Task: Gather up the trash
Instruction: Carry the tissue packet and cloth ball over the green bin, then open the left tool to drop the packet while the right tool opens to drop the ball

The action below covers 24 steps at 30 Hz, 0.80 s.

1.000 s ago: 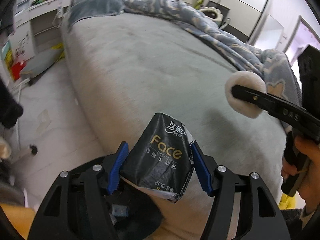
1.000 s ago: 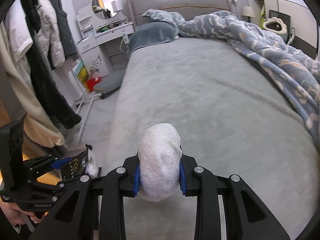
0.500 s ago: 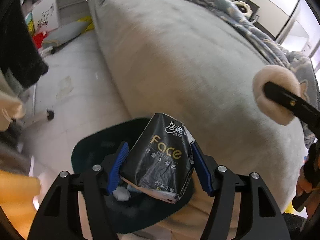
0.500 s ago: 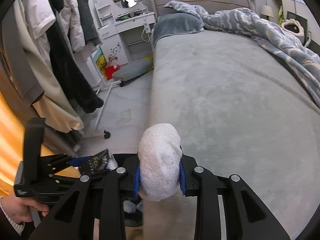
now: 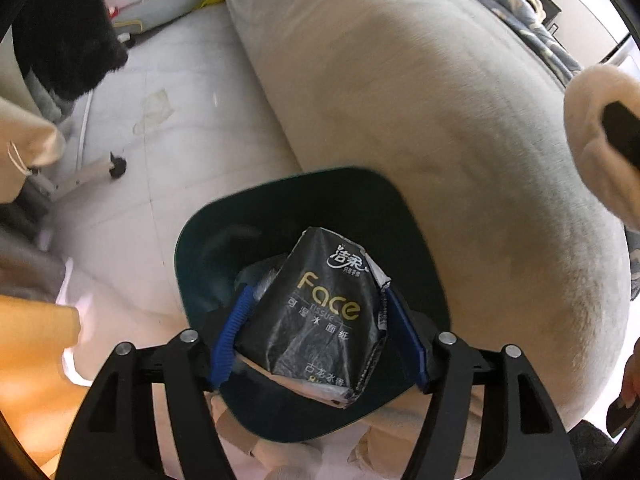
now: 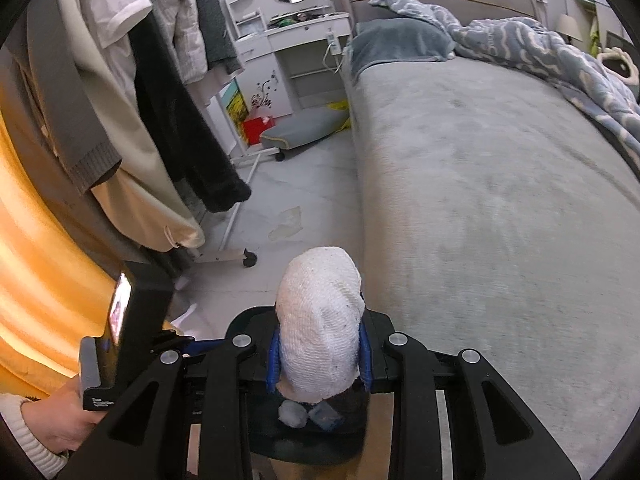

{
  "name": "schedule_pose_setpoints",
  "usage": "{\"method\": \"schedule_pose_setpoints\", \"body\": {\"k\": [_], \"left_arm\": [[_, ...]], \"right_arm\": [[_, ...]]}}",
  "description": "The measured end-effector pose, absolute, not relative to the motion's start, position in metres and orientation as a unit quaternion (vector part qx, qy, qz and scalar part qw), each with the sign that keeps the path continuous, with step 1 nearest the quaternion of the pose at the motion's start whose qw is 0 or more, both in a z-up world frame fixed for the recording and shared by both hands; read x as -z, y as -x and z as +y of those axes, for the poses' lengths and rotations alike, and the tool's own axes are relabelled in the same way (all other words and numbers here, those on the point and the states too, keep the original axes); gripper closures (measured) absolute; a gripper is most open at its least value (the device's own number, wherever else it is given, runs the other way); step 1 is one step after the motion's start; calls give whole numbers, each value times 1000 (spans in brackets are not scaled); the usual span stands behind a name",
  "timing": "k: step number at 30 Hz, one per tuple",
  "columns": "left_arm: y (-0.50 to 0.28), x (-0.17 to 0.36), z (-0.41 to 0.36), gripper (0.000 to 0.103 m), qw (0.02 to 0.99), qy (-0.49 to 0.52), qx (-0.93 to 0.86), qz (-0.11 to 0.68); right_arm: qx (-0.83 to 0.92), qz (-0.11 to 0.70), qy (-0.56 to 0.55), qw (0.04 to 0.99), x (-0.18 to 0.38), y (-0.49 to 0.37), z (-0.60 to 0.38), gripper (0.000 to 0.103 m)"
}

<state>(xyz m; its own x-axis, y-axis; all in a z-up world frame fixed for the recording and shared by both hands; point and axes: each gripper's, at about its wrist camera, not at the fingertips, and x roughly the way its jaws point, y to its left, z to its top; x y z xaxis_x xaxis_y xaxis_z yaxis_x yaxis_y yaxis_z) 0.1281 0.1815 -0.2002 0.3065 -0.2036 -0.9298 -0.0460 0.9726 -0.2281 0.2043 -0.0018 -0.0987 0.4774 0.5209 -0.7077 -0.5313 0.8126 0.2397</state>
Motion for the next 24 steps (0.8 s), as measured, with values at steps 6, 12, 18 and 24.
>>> {"method": "schedule_pose_setpoints", "body": {"k": [6, 12, 18, 24], "left_arm": [[-123, 205, 203, 20, 797, 112, 35, 593], [-120, 199, 217, 17, 802, 127, 31, 582], [-118, 189, 228, 17, 815, 129, 30, 564], [-115, 165, 242, 21, 845, 126, 22, 519]], "right_arm": [[-313, 429, 17, 847, 111, -209, 22, 73], [-313, 461, 29, 830, 134, -212, 41, 73], [-304, 497, 44, 811, 166, -217, 58, 73], [-300, 540, 65, 784, 204, -216, 71, 71]]}}
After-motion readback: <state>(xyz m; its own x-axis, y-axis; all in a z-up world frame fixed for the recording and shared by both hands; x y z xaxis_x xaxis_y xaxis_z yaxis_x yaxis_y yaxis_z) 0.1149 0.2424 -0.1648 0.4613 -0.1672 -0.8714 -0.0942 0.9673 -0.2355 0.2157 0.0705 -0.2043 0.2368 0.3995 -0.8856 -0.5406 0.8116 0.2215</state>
